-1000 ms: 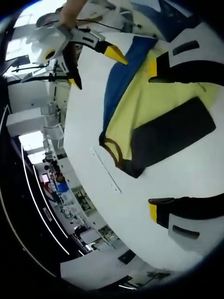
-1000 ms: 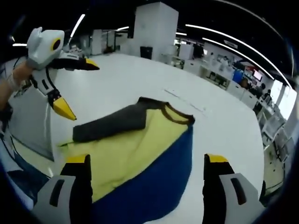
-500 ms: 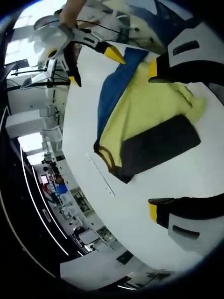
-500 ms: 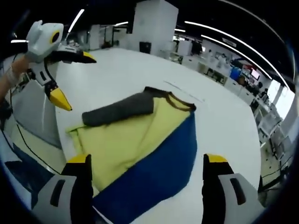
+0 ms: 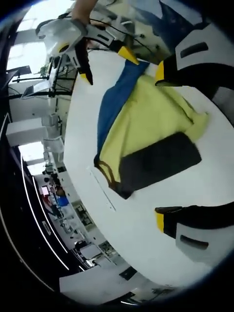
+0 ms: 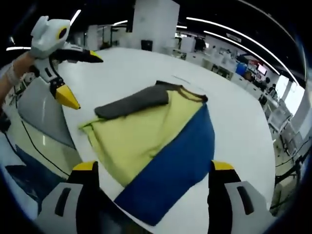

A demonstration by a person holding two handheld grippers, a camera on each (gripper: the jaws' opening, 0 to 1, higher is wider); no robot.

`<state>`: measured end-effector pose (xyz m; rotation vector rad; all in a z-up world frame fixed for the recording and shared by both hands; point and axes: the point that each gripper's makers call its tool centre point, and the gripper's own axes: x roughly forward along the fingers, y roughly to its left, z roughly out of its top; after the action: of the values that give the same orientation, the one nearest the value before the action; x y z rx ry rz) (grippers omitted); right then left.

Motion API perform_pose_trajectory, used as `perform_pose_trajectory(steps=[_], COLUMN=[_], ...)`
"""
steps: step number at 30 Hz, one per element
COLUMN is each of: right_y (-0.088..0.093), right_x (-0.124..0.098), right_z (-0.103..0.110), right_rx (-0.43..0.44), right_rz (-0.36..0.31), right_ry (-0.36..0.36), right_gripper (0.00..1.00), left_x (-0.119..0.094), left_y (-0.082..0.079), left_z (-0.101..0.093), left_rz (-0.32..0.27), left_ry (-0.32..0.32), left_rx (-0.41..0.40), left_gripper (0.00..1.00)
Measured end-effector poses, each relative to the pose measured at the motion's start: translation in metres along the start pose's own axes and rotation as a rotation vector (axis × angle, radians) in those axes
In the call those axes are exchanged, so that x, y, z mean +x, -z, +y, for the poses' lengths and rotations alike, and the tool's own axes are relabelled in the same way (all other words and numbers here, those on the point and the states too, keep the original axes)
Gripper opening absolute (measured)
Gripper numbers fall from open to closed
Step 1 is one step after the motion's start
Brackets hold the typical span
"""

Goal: Fold the garment on the visible template until the final outline fits inside the template.

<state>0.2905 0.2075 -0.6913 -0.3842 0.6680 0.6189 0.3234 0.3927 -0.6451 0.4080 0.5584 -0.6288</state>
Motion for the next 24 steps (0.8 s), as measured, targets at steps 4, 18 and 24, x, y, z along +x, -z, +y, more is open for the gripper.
perform_pose_trajectory(steps=[4, 18, 24], right_y=[0.014, 0.046, 0.050], right_x=[-0.005, -0.008, -0.005], right_z=[0.013, 0.043, 0.049], right_rx=[0.050, 0.152, 0.140], right_rz=[0.007, 0.034, 0.034], right_ry=[-0.012, -0.003, 0.004], right_gripper=[0.73, 0.50, 0.33], left_x=[-0.003, -0.004, 0.000], left_y=[-0.003, -0.001, 0.001], left_z=[-0.003, -0.002, 0.004], left_rz=[-0.013, -0.013, -0.012], left_ry=[0.010, 0.028, 0.033], left_rx=[0.006, 0.037, 0.045], left_gripper=[1.00, 1.00, 1.00])
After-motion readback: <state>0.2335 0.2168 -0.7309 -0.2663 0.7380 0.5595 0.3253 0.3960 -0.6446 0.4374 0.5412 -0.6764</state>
